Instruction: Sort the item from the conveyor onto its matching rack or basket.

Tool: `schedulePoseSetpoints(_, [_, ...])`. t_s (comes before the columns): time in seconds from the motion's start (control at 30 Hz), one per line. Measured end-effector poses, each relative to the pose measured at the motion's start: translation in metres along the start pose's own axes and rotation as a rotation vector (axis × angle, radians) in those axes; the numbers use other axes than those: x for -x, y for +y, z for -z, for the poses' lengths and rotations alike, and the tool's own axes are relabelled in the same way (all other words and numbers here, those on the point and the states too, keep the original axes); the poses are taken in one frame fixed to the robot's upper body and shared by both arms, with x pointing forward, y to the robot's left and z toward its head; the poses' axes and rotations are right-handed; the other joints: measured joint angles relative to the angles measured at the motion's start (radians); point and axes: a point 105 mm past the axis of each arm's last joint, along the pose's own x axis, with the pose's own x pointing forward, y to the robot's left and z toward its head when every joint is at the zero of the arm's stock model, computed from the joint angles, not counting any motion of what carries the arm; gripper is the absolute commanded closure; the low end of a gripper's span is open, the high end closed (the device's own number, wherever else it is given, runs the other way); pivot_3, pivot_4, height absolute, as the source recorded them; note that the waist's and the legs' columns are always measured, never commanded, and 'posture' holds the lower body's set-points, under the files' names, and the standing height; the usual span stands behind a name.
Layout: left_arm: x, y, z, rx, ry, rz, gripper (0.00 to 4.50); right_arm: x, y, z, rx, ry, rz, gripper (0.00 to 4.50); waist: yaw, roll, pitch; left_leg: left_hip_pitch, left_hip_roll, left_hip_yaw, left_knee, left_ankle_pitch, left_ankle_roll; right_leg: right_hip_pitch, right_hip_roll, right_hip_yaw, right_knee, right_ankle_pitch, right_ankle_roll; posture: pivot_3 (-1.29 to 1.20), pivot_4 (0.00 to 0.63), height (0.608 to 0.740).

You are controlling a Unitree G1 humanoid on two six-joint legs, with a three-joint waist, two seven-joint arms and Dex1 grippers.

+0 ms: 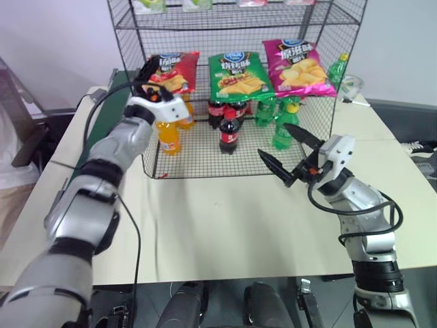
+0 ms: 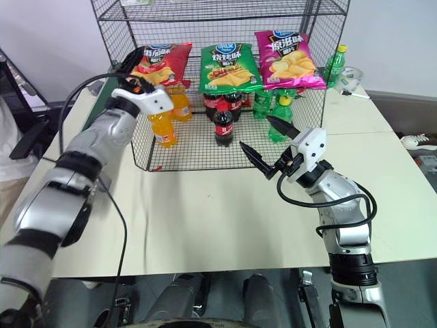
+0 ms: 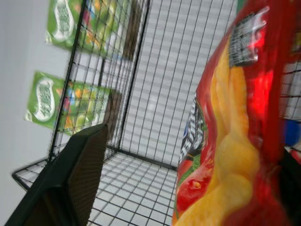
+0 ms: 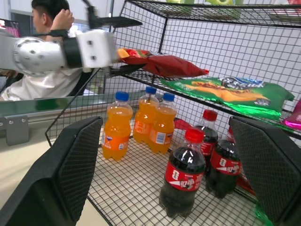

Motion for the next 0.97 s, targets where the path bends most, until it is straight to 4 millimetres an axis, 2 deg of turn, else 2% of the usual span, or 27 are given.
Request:
schedulePoseSetpoints(0.13, [0.025,-0.008,-0.023,0.016,-0.072,0.061,0.29,0.002,0.000,0.003,-0.006,0.008,0.006,0.00,0.002,0.000,0.000,-0.001,0.000,0.000,0.000,0.000,0.000,-0.001,0.000,0.001,0.000,0.000,0.000,0.00,0.150,0.740])
schedulePoseSetpoints(0.33, [0.046,0.019,-0.031,0.159,-0.035,0.016,0.29,0.003,0.002,0.005,-0.015,0.007,0.003,0.00,0.000,0.001,-0.001,0.000,0.000,0.000,0.000,-0.001,0.002,-0.001,0.000,0.001,0.000,0.000,0.000,0.00,0.150,0.740])
schedulePoseSetpoints(0.4, [0.059,0.017,-0.039,0.362,-0.054,0.044,0.29,0.005,0.004,0.005,-0.025,0.011,-0.019,0.00,0.000,0.002,-0.001,0.000,0.001,0.000,0.000,-0.001,0.002,0.000,0.000,0.001,0.000,0.000,0.000,0.00,0.150,0.740])
schedulePoseSetpoints(0.47, [0.084,0.012,-0.045,0.738,-0.059,0.095,0.29,0.016,0.012,0.008,-0.050,0.049,-0.075,0.00,-0.001,0.002,-0.001,0.000,0.001,0.000,0.000,-0.001,0.002,0.000,-0.003,0.003,-0.002,0.000,-0.001,0.00,0.150,0.740])
schedulePoseSetpoints(0.53, [0.110,0.003,-0.038,1.036,-0.013,0.183,0.29,0.029,0.019,0.014,-0.087,0.100,-0.124,0.00,-0.002,0.002,-0.001,0.000,0.001,0.000,0.000,-0.002,0.003,0.001,-0.003,0.003,-0.001,0.000,-0.001,0.00,0.150,0.740])
schedulePoseSetpoints(0.63, [0.161,-0.009,-0.012,1.276,0.168,0.319,0.29,0.050,0.026,0.019,-0.129,0.190,-0.192,0.00,-0.007,0.003,-0.001,0.002,0.002,0.000,-0.001,-0.003,0.004,0.001,-0.002,0.003,-0.001,0.000,-0.001,0.00,0.150,0.740])
schedulePoseSetpoints(0.7, [0.196,-0.010,0.008,1.361,0.313,0.346,0.29,0.061,0.021,0.019,-0.120,0.237,-0.213,0.00,-0.003,0.003,-0.001,0.003,0.002,0.000,0.000,-0.003,0.005,0.002,-0.002,0.004,-0.002,0.000,-0.002,0.00,0.150,0.740])
schedulePoseSetpoints(0.77, [0.223,-0.008,0.015,1.329,0.392,0.423,0.29,0.070,0.015,0.013,-0.095,0.263,-0.229,0.00,0.005,0.003,-0.001,0.004,0.002,0.001,0.000,-0.004,0.006,0.005,-0.003,0.003,-0.003,-0.001,-0.003,0.00,0.150,0.740])
schedulePoseSetpoints(0.8, [0.231,-0.004,0.018,1.312,0.404,0.448,0.29,0.074,0.012,0.010,-0.085,0.271,-0.234,0.00,0.013,0.003,-0.001,0.006,0.002,0.001,0.000,-0.004,0.006,0.006,-0.003,0.003,-0.004,-0.002,-0.005,0.00,0.150,0.740])
schedulePoseSetpoints(0.97, [0.237,0.025,0.042,1.240,0.390,0.404,0.29,0.093,-0.003,0.011,-0.061,0.330,-0.227,0.00,0.037,0.003,-0.002,0.010,0.002,0.001,0.000,-0.006,0.005,0.011,-0.004,0.001,-0.010,-0.003,-0.007,0.00,0.150,0.740])
